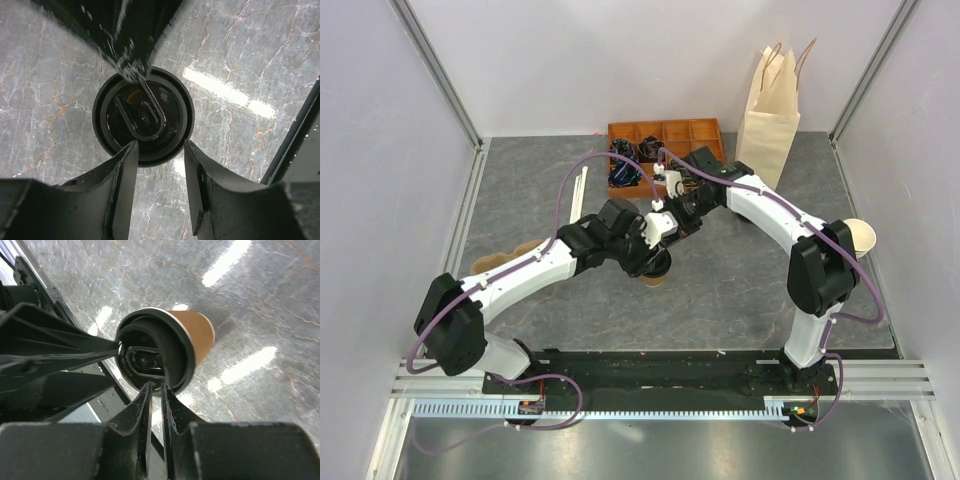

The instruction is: Pack the takeout coffee

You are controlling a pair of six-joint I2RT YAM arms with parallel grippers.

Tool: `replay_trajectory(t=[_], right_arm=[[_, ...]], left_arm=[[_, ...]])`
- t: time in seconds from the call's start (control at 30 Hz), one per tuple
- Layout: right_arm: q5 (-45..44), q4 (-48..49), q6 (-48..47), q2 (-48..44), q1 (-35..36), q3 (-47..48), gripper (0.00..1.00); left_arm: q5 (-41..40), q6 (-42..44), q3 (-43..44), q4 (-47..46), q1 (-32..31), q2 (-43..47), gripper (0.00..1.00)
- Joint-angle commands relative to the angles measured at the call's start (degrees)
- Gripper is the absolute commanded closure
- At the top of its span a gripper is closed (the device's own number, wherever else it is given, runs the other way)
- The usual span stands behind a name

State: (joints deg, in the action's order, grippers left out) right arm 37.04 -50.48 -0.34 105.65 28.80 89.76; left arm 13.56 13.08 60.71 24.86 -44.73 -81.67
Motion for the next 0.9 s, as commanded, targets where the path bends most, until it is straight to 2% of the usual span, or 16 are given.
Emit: replay_trajectory(t=[0.0,0.3,0.53,0.87], right_arm=[[-1.8,0.3,-1.1,-1.2,2.0,0.9,0.82],[-5.1,0.6,-1.2,-2.0,4.5,0.0,0.82],[-6.5,3.2,-0.9,-0.4,5.0,-4.3,0.84],[-6.4,3.4,-0.6,0.4,5.0,-5.4,0.84]], left_arm=[[-2.1,-0.9,0.1,-3.2,0.0,-2.1,0.52],[-2.7,0.3,-2.3,-3.2,-0.2,-2.2,0.58],[-2.7,0.1,-3.2,-3.2,-0.3,-1.3,0.59],[-5.0,0.8,6.4,0.5,-0.9,0.7,0.56]])
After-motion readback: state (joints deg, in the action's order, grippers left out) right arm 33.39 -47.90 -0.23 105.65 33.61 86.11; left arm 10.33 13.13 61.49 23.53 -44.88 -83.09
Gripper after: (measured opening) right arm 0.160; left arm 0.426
